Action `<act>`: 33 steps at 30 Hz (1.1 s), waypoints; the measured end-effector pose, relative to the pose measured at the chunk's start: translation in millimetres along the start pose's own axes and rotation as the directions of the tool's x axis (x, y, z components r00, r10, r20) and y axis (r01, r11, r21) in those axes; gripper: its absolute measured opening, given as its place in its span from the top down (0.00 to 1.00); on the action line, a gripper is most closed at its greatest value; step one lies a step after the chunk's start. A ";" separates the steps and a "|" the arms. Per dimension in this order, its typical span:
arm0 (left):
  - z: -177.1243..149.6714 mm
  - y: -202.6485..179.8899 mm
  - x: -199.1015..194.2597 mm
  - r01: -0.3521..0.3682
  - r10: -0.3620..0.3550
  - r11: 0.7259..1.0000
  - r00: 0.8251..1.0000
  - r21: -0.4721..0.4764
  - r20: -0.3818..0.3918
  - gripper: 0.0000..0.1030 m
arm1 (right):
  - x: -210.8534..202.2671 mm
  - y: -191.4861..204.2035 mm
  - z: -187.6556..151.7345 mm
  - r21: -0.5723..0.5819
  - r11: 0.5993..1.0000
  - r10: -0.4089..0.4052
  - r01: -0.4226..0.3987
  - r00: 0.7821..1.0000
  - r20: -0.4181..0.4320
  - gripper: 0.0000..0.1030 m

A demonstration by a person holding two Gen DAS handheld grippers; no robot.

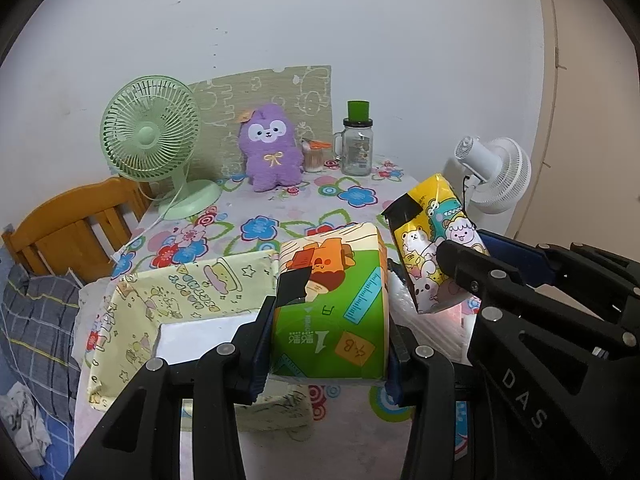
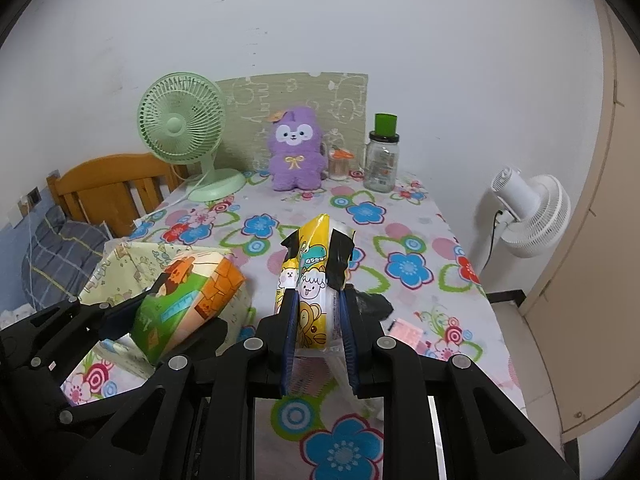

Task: Organize soft objects
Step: 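Lift both tissue packs and carry them toward the fabric box, then lower both tissue packs into the fabric box and open both tools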

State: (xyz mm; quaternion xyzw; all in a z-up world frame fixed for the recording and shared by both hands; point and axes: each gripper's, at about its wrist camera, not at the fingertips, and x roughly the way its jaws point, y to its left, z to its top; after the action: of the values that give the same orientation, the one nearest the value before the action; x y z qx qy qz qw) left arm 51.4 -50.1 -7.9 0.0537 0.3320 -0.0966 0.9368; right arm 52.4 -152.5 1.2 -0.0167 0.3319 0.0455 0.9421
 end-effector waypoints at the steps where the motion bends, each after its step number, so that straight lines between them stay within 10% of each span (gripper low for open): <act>1: 0.1 2.4 0.5 -0.001 0.001 1.000 1.000 -0.001 0.000 0.55 | 1.4 2.3 1.4 -0.003 1.000 0.001 -0.001 1.000 -0.001 0.77; 33: -9.1 86.2 24.0 -0.042 0.040 0.998 0.998 -0.051 -0.054 0.55 | 48.6 94.2 19.9 -0.110 0.991 0.062 -0.074 0.992 -0.108 0.77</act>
State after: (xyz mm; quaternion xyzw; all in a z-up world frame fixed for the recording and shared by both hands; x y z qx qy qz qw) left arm 82.8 32.0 -27.0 0.0388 0.3580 -0.0672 0.9305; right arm 93.5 -53.9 -13.8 -0.0613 0.3781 0.0955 0.9188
